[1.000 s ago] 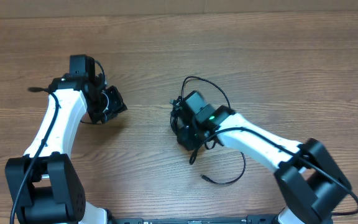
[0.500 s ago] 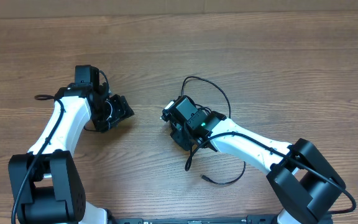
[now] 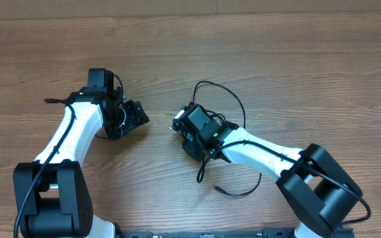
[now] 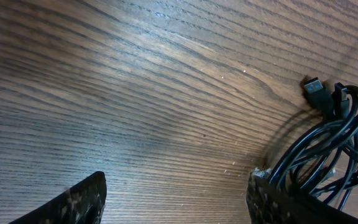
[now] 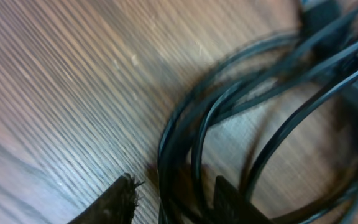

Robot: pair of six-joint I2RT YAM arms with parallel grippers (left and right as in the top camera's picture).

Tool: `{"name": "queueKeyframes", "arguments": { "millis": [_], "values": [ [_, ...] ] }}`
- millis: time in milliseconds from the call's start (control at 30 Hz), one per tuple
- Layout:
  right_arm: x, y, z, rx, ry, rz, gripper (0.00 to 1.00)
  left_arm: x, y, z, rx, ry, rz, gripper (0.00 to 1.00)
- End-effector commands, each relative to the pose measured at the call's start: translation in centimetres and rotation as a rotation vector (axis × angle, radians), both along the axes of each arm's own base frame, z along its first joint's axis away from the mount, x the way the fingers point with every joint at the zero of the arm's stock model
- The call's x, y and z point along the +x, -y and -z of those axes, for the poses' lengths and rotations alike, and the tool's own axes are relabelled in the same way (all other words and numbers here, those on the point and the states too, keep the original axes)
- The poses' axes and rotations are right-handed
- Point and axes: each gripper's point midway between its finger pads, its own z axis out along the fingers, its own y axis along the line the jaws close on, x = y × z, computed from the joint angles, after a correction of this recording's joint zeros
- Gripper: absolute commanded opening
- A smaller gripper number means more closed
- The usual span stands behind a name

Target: Untangle cables

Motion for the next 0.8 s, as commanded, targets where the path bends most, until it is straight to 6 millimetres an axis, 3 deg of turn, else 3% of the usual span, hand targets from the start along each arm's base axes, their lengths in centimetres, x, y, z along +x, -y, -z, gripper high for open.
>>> {"name": "queueKeyframes", "arguments": {
  "millis": [0,300,367,433,567,667,767],
  "values": [
    [-0.7,0.3,1.0,-0.015,-0.021,-0.01,0.31,-0.1,0.6,-0.4,-0.011,0.014,0.015,0.72],
    [-1.3,0.5,1.2,-0.019,-0.056,-0.009,0.27,-0.2,0.8,-0.4,-0.011,0.013,0.02,0.75],
    [-1.3,0.4,1.2,-0.017,-0.053,-0.009,0.08,-0.2,0.8,-0.4,-0.011,0.014,0.02,0.79],
    [-1.0,0.3,0.8,-0.008,-0.052,0.007,0.04,-0.2,0.8,-0.4,-0.011,0.014,0.02,0.91],
    [-0.2,-0.3,-2.0,0.028,-0.054,0.067,0.04,-0.3,0.6,-0.4,-0.005,0.008,0.017,0.95],
    [0.3,-1.5,-5.5,0.127,-0.079,0.087,0.04,-0.3,0.3,-0.3,0.011,0.01,0.022,0.95],
    [-0.1,-3.5,-9.1,0.304,-0.172,0.062,0.04,-0.3,0.3,-0.3,0.016,0.02,0.056,0.83]
  ]
}}
